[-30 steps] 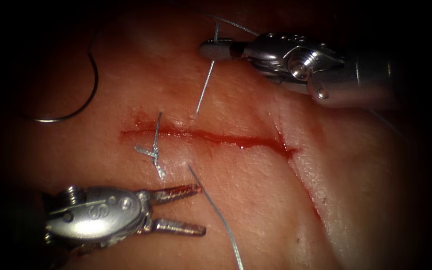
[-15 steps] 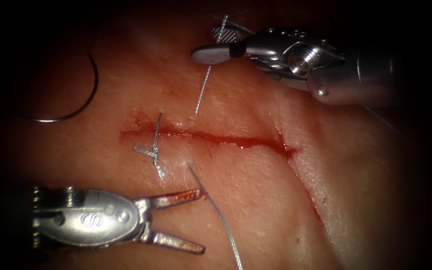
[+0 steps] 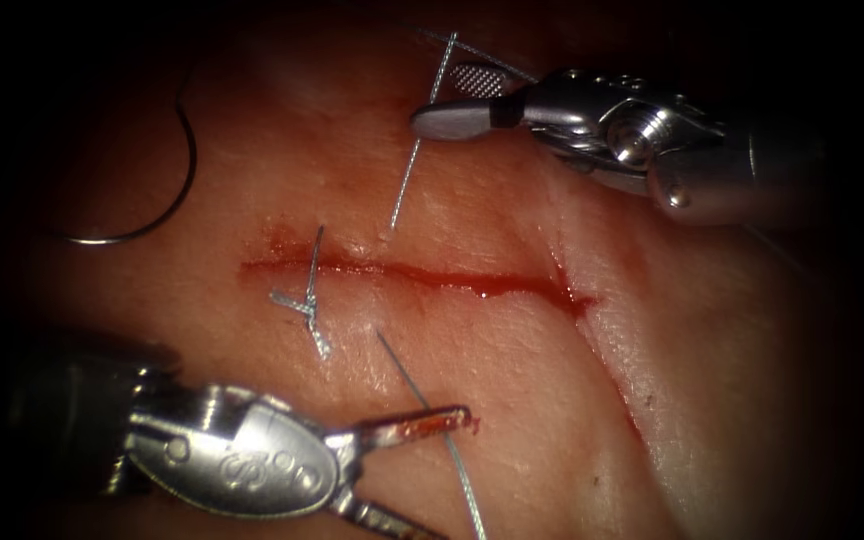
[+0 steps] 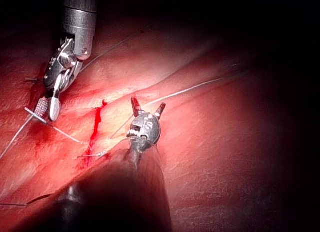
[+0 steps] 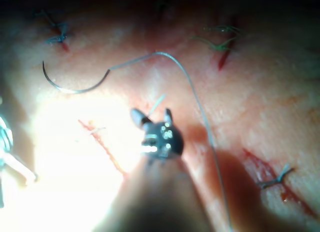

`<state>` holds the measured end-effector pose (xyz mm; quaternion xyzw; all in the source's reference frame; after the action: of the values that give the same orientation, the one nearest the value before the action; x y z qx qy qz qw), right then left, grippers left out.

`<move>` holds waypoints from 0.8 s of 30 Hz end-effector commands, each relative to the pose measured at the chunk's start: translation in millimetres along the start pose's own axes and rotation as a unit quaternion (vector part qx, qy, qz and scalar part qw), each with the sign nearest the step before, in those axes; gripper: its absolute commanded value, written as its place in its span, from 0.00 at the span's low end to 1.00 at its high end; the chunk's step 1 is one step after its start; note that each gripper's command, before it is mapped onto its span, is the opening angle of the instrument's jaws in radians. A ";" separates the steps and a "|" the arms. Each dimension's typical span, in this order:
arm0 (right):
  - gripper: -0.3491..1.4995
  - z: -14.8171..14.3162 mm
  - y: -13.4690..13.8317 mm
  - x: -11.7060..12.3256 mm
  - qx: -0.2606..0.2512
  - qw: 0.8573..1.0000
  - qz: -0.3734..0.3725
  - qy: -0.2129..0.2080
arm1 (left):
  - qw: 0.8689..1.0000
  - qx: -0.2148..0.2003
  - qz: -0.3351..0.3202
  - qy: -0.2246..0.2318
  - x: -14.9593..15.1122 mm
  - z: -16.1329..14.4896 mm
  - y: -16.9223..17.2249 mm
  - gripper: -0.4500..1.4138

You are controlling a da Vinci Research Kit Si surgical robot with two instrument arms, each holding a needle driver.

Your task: Wound Closure

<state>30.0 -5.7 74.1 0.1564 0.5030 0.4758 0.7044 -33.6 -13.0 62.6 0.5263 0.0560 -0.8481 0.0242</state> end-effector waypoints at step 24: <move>0.82 0.9 -0.1 -0.9 0.001 1.000 -0.003 0.001 | 0.997 -0.013 0.054 -0.049 0.9 3.6 1.9 0.48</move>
<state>30.1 -6.3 74.4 0.1542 0.5036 0.4749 0.7050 -36.9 -15.3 62.6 0.4854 0.0361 -0.8700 0.0790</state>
